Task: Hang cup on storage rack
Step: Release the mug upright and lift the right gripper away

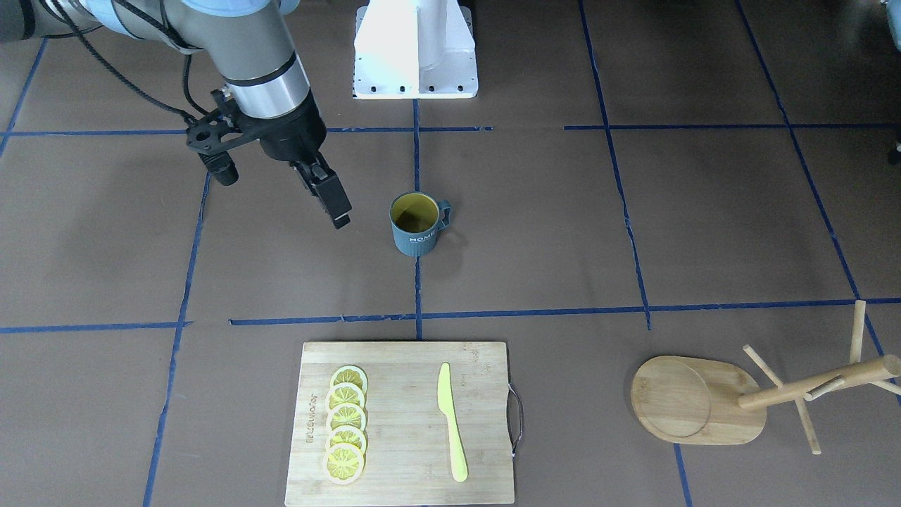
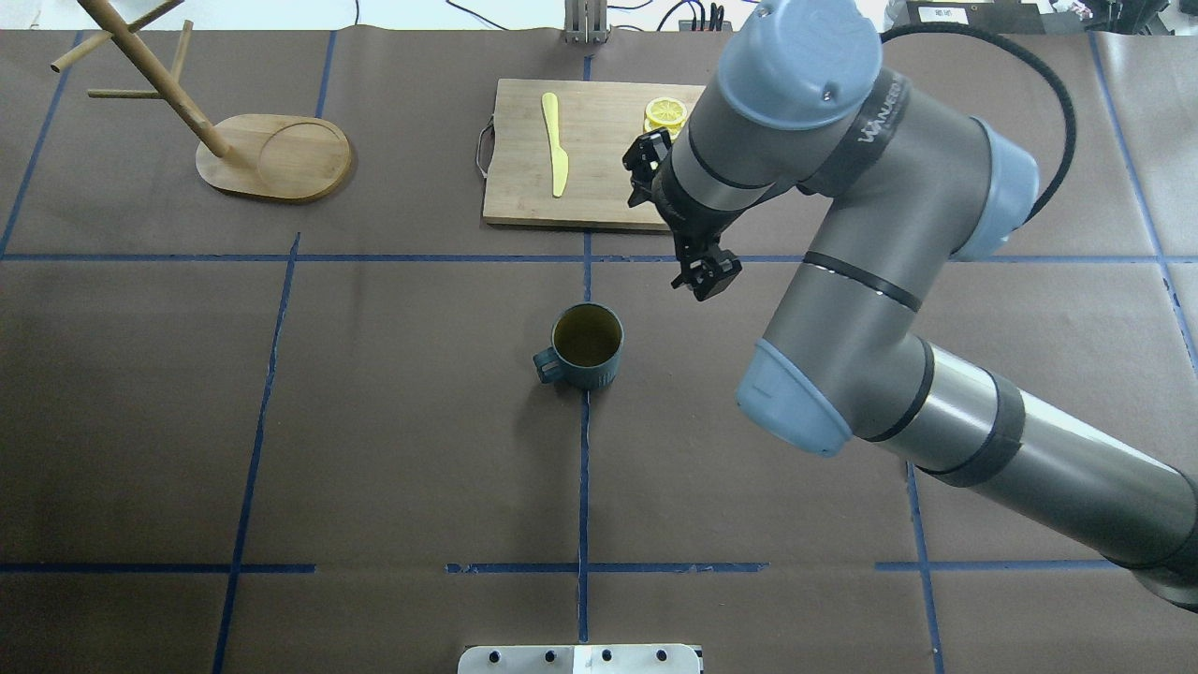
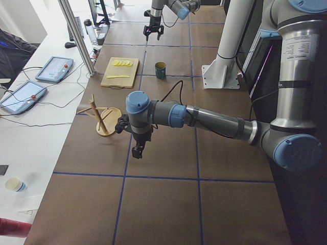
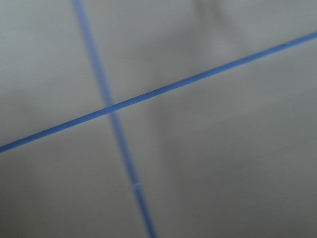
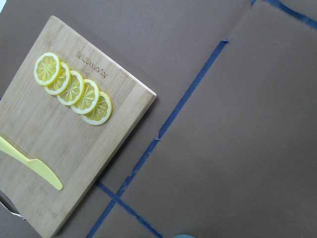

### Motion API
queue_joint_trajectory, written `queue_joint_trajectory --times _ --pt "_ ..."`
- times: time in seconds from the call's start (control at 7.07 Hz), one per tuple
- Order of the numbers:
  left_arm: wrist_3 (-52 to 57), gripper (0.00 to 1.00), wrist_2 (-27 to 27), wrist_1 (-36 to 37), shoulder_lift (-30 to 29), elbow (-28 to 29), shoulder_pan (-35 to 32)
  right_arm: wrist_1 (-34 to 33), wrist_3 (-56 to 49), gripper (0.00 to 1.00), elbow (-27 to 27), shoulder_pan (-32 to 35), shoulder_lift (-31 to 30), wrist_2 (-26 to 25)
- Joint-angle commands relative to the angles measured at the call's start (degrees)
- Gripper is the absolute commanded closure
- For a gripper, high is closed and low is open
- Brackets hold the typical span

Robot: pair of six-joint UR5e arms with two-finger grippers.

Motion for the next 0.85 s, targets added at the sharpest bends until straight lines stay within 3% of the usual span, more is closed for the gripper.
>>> queue_joint_trajectory --times 0.0,0.28,0.57,0.71 --pt "-12.26 0.0 -0.42 -4.23 -1.67 -7.45 9.82 -0.14 -14.76 0.0 0.59 4.16 -4.03 0.15" --pt "-21.49 0.0 -0.24 -15.64 -5.35 -7.21 17.98 -0.14 -30.13 0.0 0.24 7.15 -7.19 1.99" --pt "-25.68 0.0 -0.16 -18.06 -15.6 -4.5 26.42 -0.14 -49.71 0.0 -0.2 13.11 -11.49 9.34" --pt "-25.68 0.0 -0.24 -18.41 -21.23 -0.13 27.68 -0.23 -60.25 0.0 -1.33 16.36 -13.51 12.25"
